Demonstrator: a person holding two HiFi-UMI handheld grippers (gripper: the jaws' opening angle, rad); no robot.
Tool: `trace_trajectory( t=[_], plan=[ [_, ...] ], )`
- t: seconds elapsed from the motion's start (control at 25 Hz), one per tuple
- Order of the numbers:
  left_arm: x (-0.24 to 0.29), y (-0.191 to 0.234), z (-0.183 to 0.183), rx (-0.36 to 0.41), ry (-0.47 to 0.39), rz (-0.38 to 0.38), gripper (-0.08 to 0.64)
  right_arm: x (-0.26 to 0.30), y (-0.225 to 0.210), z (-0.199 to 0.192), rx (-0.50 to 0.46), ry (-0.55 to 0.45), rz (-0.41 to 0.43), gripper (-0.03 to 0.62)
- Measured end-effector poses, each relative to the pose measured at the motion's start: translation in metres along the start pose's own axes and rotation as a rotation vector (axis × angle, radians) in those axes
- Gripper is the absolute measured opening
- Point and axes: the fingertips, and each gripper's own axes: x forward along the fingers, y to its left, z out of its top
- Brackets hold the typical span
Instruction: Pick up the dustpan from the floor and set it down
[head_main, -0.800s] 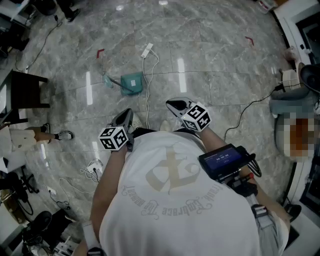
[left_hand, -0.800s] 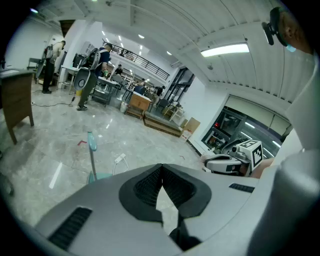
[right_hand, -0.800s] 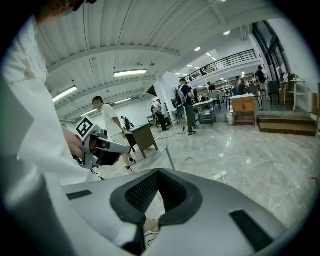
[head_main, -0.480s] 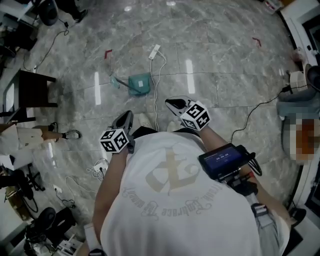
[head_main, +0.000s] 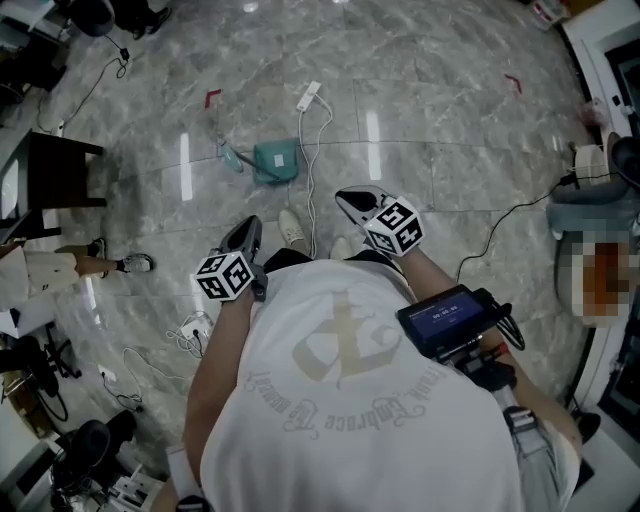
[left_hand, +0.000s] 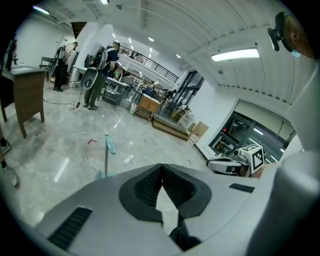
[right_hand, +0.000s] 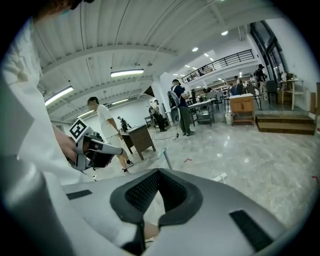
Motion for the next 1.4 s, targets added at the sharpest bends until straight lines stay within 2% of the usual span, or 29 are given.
trace_trajectory(
  t=[0.56,0.96,1.2,1.4],
  plan=[
    [0.032,0.073,0.059,-0.004,0.034,-0.033,0.012,0.073,-0.021,0.041,0.039,0.041,-0.049,0.018],
    [0.057,0.144,0.101,-0.048,0.047,-0.043,0.012,0.131,-0.038,0.087,0.027,0.055,-0.112,0.018],
    [0.07,0.16,0.104,-0.065,0.089,-0.04,0.012,0.132,-0.048,0.097,0.026,0.057,-0.161,0.018],
    [0.069,0.165,0.11,-0.075,0.092,-0.036,0.014,0.128,-0.055,0.106,0.027,0.052,-0.189,0.018]
  ],
)
